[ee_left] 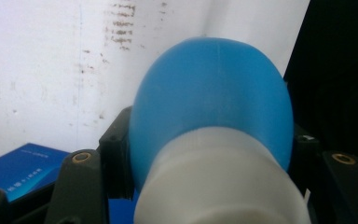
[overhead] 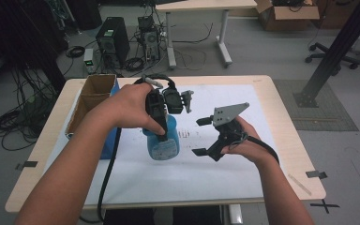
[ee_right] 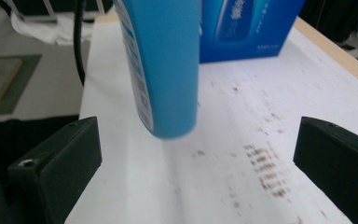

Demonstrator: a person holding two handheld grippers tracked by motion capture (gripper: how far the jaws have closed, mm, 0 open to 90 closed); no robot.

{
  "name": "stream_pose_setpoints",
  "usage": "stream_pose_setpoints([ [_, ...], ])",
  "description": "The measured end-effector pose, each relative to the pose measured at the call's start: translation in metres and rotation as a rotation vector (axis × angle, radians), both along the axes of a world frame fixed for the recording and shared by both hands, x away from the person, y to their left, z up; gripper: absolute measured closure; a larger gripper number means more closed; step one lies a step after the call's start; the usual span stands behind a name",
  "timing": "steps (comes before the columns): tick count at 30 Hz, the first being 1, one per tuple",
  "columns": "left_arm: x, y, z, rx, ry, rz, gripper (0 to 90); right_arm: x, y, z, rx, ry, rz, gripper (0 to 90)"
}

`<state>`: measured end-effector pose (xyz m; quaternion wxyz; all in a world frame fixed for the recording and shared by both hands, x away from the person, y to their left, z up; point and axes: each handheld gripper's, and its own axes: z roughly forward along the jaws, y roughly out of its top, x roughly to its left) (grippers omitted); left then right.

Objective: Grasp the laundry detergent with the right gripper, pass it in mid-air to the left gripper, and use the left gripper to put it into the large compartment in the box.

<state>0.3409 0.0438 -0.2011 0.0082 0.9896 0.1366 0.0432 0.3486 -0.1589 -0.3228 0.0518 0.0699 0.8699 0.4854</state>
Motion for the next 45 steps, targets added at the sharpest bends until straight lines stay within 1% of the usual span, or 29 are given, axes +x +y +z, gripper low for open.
stream_pose_setpoints([
  [1, 0.001, 0.001, 0.003, -0.007, -0.002, 0.023, 37.9, 0.002, -0.002, 0.003, -0.021, -0.003, -0.003, 0.7],
  [3, 0.002, 0.003, 0.006, -0.010, -0.008, 0.051, 37.9, 0.006, -0.006, 0.008, -0.067, -0.003, -0.015, 0.9],
  [7, 0.004, 0.010, 0.014, -0.025, -0.039, 0.116, 37.8, 0.014, -0.013, 0.017, -0.144, 0.000, -0.036, 1.2],
  [8, 0.005, 0.012, 0.015, -0.030, -0.046, 0.124, 37.9, 0.017, -0.015, 0.019, -0.170, 0.000, -0.042, 1.4],
  [10, 0.008, 0.019, 0.020, -0.053, -0.047, 0.182, 37.9, 0.020, -0.018, 0.022, -0.200, -0.004, -0.048, 1.4],
  [12, 0.010, 0.025, 0.024, -0.069, -0.049, 0.220, 37.9, 0.023, -0.021, 0.025, -0.228, -0.007, -0.058, 1.5],
  [14, 0.012, 0.032, 0.030, -0.086, -0.041, 0.274, 37.9, 0.025, -0.023, 0.025, -0.251, -0.003, -0.063, 1.5],
  [16, 0.013, 0.037, 0.034, -0.096, -0.040, 0.308, 37.9, 0.028, -0.025, 0.025, -0.291, 0.008, -0.065, 1.9],
  [18, 0.015, 0.043, 0.040, -0.109, -0.046, 0.351, 37.9, 0.031, -0.027, 0.023, -0.330, 0.018, -0.072, 2.1],
  [20, 0.016, 0.047, 0.045, -0.114, -0.053, 0.392, 37.9, 0.033, -0.028, 0.022, -0.362, 0.029, -0.077, 2.3],
  [21, 0.016, 0.049, 0.047, -0.116, -0.058, 0.405, 37.9, 0.034, -0.029, 0.021, -0.374, 0.033, -0.078, 2.3],
  [25, 0.018, 0.058, 0.055, -0.129, -0.083, 0.466, 37.9, 0.037, -0.033, 0.019, -0.402, 0.045, -0.090, 2.4],
  [28, 0.020, 0.066, 0.061, -0.144, -0.089, 0.521, 37.9, 0.040, -0.036, 0.019, -0.412, 0.057, -0.098, 2.6],
  [31, 0.022, 0.074, 0.066, -0.159, -0.096, 0.560, 37.8, 0.043, -0.039, 0.018, -0.435, 0.061, -0.107, 2.6],
  [32, 0.022, 0.076, 0.067, -0.171, -0.101, 0.580, 37.8, 0.044, -0.040, 0.017, -0.442, 0.061, -0.106, 2.6],
  [42, 0.026, 0.105, 0.093, -0.205, -0.134, 0.702, 37.9, 0.047, -0.038, 0.011, -0.485, 0.081, -0.106, 2.8],
  [44, 0.026, 0.111, 0.098, -0.212, -0.147, 0.741, 37.9, 0.048, -0.038, 0.010, -0.484, 0.083, -0.112, 2.8],
  [45, 0.026, 0.113, 0.100, -0.206, -0.150, 0.750, 37.9, 0.049, -0.038, 0.010, -0.482, 0.080, -0.111, 2.7],
])
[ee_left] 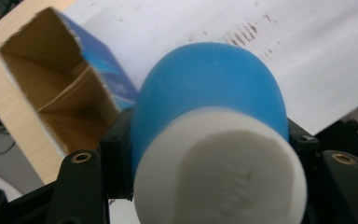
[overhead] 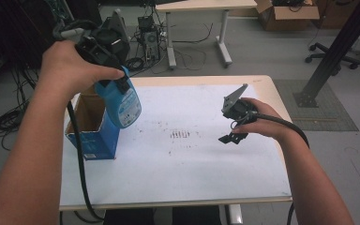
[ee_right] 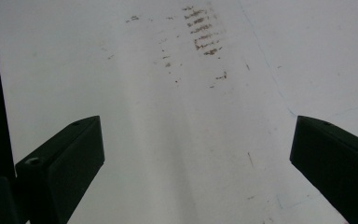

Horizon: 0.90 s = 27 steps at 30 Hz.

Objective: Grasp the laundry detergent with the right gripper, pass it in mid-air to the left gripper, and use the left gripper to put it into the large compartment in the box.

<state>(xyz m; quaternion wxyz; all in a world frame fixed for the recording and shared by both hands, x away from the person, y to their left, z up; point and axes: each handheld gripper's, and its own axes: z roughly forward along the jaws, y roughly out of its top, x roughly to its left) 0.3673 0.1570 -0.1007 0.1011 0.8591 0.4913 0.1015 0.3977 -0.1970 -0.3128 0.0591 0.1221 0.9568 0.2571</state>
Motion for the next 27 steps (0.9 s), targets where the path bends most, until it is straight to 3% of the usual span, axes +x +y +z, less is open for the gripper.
stream_pose_setpoints([
  [11, 0.006, 0.033, 0.022, -0.002, 0.025, 0.151, 37.9, 0.002, 0.003, -0.003, -0.025, 0.012, -0.002, 2.8],
  [27, 0.020, 0.072, 0.033, -0.005, 0.004, 0.466, 37.9, 0.008, 0.014, -0.006, -0.051, 0.018, 0.028, 3.0],
])
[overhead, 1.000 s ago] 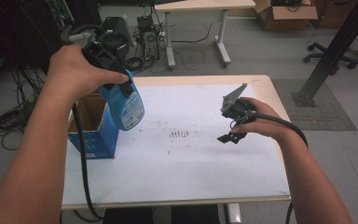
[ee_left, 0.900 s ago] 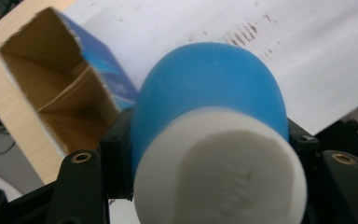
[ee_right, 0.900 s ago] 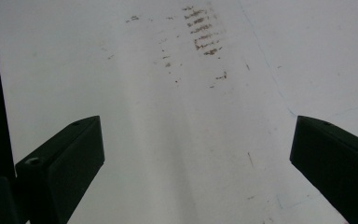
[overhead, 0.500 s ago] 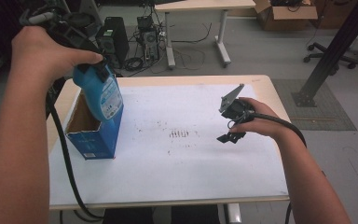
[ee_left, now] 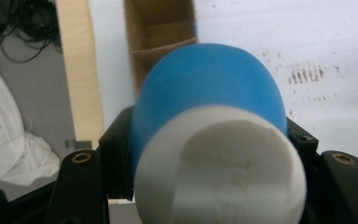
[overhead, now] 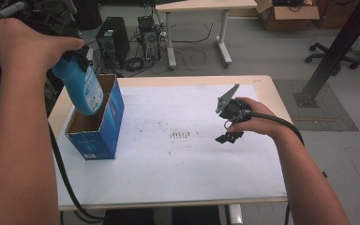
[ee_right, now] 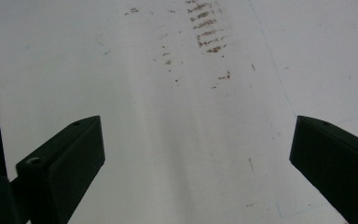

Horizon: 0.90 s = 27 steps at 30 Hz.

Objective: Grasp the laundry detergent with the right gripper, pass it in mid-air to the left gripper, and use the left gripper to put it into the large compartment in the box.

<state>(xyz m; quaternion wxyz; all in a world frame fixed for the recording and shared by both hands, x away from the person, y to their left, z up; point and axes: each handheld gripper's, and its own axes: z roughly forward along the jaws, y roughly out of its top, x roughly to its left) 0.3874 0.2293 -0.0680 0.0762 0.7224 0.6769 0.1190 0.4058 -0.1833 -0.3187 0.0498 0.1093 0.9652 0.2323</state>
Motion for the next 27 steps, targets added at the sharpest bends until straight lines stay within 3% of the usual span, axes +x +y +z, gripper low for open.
stream_pose_setpoints([
  [6, 0.002, 0.012, -0.003, 0.014, -0.014, 0.078, 37.8, 0.001, -0.001, 0.001, -0.002, 0.003, 0.003, 3.1],
  [10, 0.004, 0.019, -0.007, 0.005, -0.004, 0.098, 37.9, 0.002, -0.002, 0.001, -0.006, 0.002, 0.001, 3.1],
  [18, 0.007, 0.027, -0.025, -0.018, 0.018, 0.097, 37.9, 0.002, -0.004, 0.002, -0.008, 0.003, -0.005, 3.1],
  [27, 0.015, 0.032, -0.056, -0.031, 0.046, 0.095, 37.9, 0.000, -0.005, 0.002, -0.011, 0.008, -0.007, 3.1],
])
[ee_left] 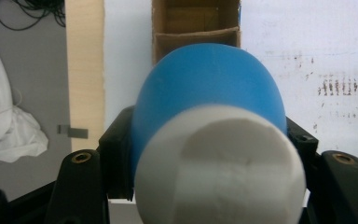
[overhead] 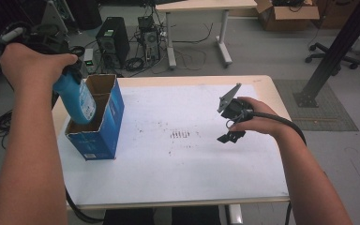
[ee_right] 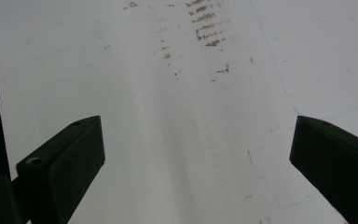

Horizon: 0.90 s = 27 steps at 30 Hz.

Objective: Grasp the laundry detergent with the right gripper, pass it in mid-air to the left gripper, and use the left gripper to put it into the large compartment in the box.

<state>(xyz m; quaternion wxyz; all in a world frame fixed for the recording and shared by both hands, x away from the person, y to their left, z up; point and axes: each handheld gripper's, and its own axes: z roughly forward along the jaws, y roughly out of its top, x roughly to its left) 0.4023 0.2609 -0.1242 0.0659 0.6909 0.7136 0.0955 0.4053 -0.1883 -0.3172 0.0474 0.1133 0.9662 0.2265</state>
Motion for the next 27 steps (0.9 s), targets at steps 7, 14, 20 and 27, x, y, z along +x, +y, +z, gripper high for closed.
stream_pose_setpoints([
  [7, 0.004, 0.001, -0.016, 0.003, 0.014, -0.009, 37.9, 0.000, 0.001, -0.002, -0.003, 0.002, 0.000, 3.0],
  [14, 0.006, 0.002, -0.030, 0.008, 0.022, -0.009, 37.9, 0.001, 0.002, -0.002, -0.004, 0.007, 0.006, 3.0],
  [20, 0.009, 0.001, -0.043, 0.006, 0.030, -0.028, 37.9, 0.001, 0.003, -0.002, -0.002, 0.007, 0.006, 3.1],
  [27, 0.012, -0.001, -0.063, 0.007, 0.046, -0.037, 37.9, -0.002, 0.001, -0.003, -0.004, 0.008, 0.007, 2.9],
])
